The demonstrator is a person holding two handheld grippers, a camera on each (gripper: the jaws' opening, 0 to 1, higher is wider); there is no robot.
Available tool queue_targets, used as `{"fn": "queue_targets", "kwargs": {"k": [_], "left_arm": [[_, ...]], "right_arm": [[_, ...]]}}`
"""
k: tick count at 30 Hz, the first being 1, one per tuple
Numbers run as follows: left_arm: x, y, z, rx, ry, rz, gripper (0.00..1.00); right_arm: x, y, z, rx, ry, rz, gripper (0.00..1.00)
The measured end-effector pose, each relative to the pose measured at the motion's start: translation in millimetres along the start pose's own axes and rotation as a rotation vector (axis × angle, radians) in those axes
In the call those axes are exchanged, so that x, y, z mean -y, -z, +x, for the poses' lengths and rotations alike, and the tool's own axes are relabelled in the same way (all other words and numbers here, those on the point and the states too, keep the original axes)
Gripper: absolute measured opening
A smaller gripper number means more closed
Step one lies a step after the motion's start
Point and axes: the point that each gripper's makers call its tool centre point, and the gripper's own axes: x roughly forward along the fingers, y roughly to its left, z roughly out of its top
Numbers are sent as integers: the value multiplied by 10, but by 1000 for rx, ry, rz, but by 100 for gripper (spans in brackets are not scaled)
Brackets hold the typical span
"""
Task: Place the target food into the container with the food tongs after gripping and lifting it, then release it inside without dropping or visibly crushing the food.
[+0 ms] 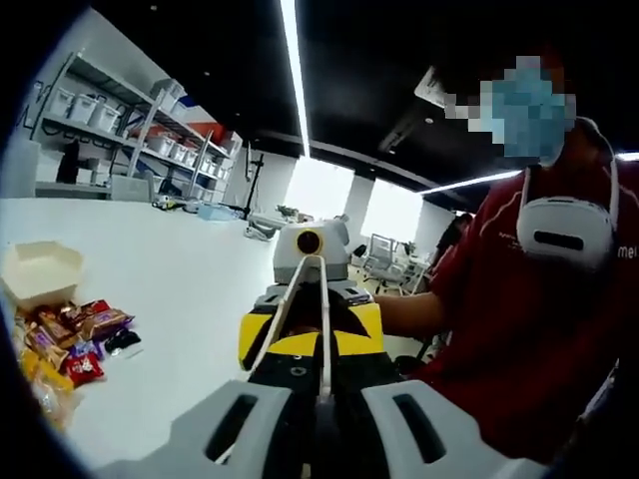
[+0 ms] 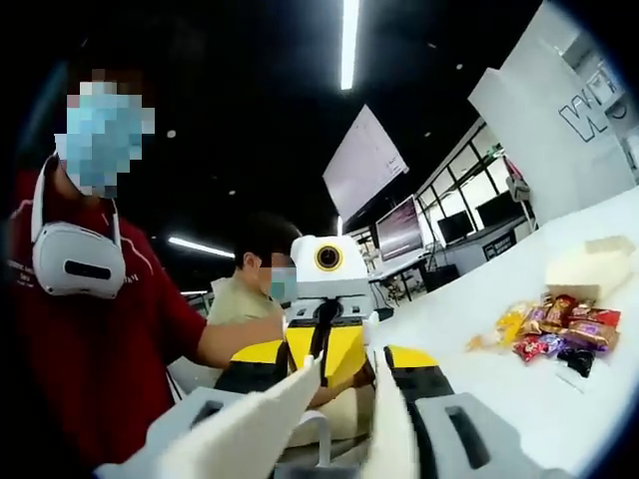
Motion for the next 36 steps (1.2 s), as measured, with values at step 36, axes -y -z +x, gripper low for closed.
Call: {"fn": "queue_targets", "kwargs": {"k": [36], "left_arm": [[31,-174,-170,145,-22,-204,2]], "right_arm": [[-65,-208,12,90,-53,168,26]]}}
